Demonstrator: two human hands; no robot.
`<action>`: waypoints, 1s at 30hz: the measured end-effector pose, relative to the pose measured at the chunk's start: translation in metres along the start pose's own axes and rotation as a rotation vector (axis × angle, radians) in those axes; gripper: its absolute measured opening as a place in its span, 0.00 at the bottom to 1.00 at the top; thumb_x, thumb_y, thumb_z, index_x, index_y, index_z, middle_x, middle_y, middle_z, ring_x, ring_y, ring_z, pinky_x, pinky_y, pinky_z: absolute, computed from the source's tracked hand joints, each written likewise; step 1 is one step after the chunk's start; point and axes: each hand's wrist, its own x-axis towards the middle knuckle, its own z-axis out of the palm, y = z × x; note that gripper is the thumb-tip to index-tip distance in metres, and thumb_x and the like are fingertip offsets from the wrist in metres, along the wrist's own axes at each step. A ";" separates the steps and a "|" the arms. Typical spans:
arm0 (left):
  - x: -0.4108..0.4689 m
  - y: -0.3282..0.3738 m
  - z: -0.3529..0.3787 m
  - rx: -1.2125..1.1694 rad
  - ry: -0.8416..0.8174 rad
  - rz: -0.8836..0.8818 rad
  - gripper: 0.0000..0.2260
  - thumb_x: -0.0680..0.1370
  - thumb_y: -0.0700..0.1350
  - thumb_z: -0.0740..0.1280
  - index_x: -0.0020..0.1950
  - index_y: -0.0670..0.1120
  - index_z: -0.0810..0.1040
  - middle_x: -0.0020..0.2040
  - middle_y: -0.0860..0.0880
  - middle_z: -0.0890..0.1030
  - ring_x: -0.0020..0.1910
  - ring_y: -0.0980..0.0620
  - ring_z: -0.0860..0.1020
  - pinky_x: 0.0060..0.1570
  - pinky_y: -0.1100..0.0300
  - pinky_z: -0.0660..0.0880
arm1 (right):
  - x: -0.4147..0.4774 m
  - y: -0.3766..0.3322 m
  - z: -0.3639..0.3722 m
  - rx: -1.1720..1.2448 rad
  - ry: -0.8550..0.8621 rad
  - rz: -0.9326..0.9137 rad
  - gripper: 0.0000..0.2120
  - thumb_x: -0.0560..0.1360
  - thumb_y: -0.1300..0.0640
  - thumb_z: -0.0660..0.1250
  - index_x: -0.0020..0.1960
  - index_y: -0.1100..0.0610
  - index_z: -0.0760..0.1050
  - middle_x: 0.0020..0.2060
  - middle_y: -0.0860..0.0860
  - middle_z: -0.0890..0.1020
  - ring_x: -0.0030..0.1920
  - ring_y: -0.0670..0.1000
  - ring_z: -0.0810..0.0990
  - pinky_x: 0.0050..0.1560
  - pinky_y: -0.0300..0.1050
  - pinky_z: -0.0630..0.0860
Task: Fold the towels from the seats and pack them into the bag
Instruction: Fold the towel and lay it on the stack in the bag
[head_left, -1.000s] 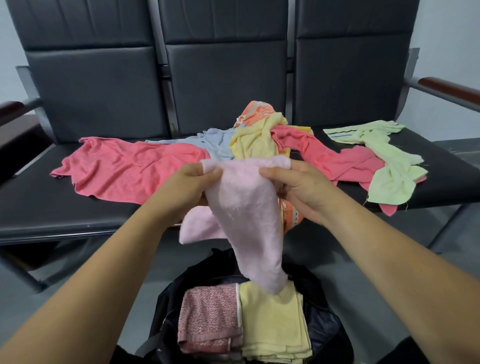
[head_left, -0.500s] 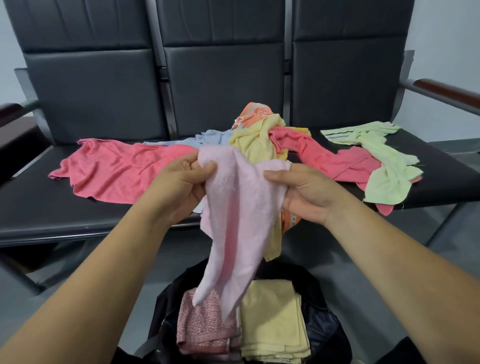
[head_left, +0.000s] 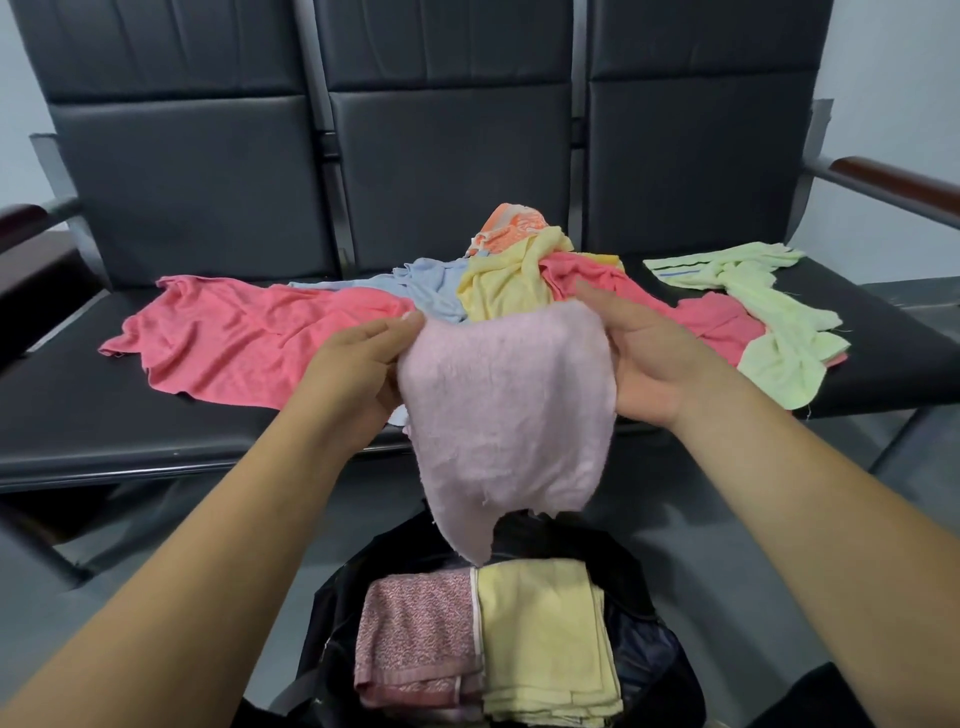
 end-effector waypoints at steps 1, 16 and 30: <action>0.000 0.001 0.001 -0.062 -0.005 -0.008 0.11 0.82 0.44 0.65 0.47 0.40 0.84 0.44 0.44 0.85 0.43 0.50 0.81 0.43 0.58 0.79 | -0.001 -0.003 0.001 0.049 -0.034 -0.035 0.16 0.82 0.56 0.64 0.67 0.60 0.77 0.64 0.57 0.82 0.65 0.56 0.80 0.68 0.54 0.74; 0.003 0.001 -0.014 0.314 0.058 0.253 0.09 0.80 0.48 0.71 0.50 0.43 0.85 0.43 0.38 0.82 0.42 0.48 0.77 0.50 0.44 0.79 | 0.003 -0.002 -0.011 -0.364 0.271 -0.263 0.12 0.78 0.60 0.70 0.61 0.61 0.81 0.52 0.53 0.87 0.50 0.51 0.86 0.49 0.47 0.81; 0.000 -0.002 -0.005 0.251 0.066 0.289 0.05 0.76 0.41 0.75 0.49 0.40 0.84 0.48 0.41 0.85 0.46 0.50 0.81 0.53 0.55 0.77 | 0.002 -0.004 -0.008 -0.903 0.513 -0.467 0.01 0.76 0.61 0.74 0.47 0.58 0.84 0.41 0.53 0.87 0.45 0.53 0.87 0.53 0.55 0.83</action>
